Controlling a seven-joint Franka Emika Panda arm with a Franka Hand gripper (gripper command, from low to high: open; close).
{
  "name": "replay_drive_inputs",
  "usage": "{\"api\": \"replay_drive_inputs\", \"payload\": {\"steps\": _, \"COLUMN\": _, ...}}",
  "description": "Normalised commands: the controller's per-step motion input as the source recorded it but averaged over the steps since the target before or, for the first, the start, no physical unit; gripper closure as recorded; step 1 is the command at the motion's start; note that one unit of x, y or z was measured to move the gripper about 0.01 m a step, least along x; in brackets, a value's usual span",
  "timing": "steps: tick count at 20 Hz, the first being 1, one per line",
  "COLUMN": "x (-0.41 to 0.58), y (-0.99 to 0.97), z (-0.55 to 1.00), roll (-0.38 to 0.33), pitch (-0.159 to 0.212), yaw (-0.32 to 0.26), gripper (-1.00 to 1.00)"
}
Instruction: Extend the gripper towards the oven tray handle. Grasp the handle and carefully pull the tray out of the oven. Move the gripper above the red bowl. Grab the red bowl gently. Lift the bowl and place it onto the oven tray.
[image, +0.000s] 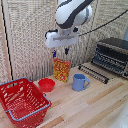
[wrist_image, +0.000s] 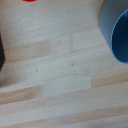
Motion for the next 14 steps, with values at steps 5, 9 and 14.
{"api": "replay_drive_inputs", "payload": {"steps": 5, "x": -0.215, "y": -0.06, "z": 0.13, "roll": -0.338, "pitch": 0.000, "yaw": 0.165, "gripper": -1.00}}
{"api": "replay_drive_inputs", "payload": {"steps": 9, "x": -0.213, "y": -0.07, "z": 0.10, "roll": -0.346, "pitch": 0.000, "yaw": 0.163, "gripper": -1.00}}
{"api": "replay_drive_inputs", "payload": {"steps": 14, "x": -0.218, "y": -0.11, "z": 0.04, "roll": -0.352, "pitch": -0.003, "yaw": 0.177, "gripper": -1.00}}
